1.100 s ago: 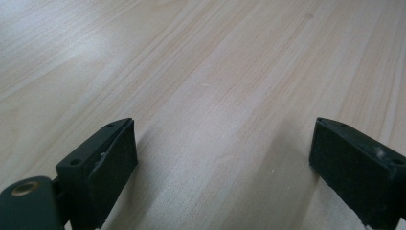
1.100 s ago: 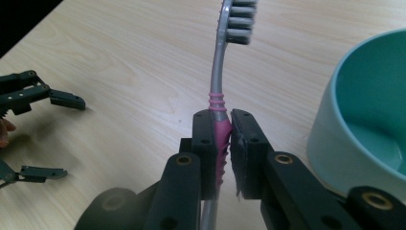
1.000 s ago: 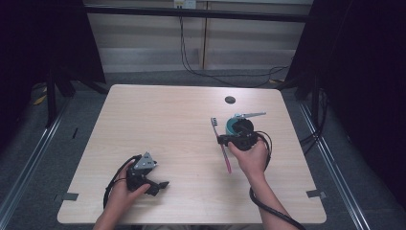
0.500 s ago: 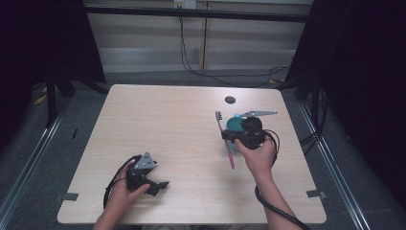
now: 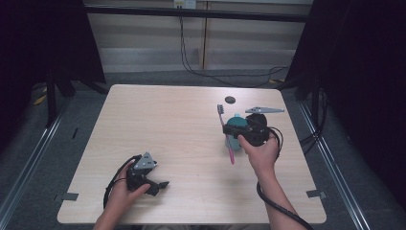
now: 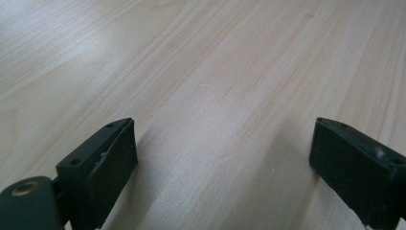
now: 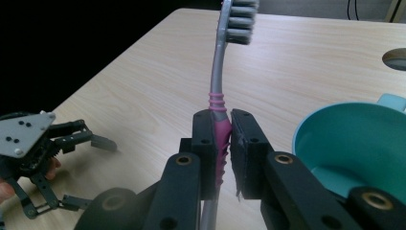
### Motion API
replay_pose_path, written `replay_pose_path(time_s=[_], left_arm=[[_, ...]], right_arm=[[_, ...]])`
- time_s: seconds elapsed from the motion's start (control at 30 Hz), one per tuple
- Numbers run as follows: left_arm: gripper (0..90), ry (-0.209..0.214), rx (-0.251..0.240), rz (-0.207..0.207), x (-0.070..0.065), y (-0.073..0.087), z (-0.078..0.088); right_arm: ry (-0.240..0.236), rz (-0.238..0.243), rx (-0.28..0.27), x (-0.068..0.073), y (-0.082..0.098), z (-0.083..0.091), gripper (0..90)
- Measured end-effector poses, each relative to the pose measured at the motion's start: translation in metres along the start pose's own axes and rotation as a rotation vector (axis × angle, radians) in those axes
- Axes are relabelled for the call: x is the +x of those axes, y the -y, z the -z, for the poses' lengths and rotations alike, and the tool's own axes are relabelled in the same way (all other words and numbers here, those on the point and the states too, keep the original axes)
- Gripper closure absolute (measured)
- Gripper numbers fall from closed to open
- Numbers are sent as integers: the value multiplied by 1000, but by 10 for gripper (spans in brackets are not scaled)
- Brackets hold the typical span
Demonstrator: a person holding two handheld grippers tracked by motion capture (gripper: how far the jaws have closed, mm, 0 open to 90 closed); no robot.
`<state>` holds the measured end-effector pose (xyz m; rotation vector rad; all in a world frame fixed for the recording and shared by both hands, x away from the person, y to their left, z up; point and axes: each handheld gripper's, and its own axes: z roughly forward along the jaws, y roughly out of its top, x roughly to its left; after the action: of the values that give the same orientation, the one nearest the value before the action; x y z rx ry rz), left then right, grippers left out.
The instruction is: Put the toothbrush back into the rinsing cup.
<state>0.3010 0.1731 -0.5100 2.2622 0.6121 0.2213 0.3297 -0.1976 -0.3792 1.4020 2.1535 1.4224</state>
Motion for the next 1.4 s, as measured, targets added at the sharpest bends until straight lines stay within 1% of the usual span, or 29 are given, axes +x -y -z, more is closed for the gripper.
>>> replay_pose_path(time_s=[0.03,0.13,0.17,0.37,0.4,0.47,0.6,0.67,0.77,0.9,1.2,1.37,1.4], left_arm=[[89,0,0,0,0,0,0],[89,1,0,0,0,0,0],[89,2,-2,0,0,0,0],[89,2,3,-5,0,0,0],[89,0,0,-2,0,0,0],[89,0,0,-2,0,0,0],[89,2,3,-5,0,0,0],[89,0,1,-2,0,0,0],[89,2,0,-1,0,0,0],[89,0,1,-2,0,0,0],[89,2,3,-5,0,0,0],[89,2,0,-1,0,0,0],[89,0,2,-2,0,0,0]], right_arm=[[-6,-10,-16,-1,-1,1,815],[-16,-15,-30,-2,-3,3,815],[-18,-14,-41,-2,-4,3,815],[-20,-1,-68,-2,-8,5,815],[-30,-5,-81,-3,-9,6,815],[-28,-6,-84,-3,-10,6,815],[-24,-14,-106,-5,-11,8,815],[-27,-20,-124,-7,-12,9,815],[-34,-25,-131,-9,-13,9,815],[-38,-19,-154,-11,-15,11,815],[-37,-16,-187,-14,-20,12,815],[-27,-15,-198,-16,-22,11,815],[-22,-16,-209,-17,-22,11,814]])
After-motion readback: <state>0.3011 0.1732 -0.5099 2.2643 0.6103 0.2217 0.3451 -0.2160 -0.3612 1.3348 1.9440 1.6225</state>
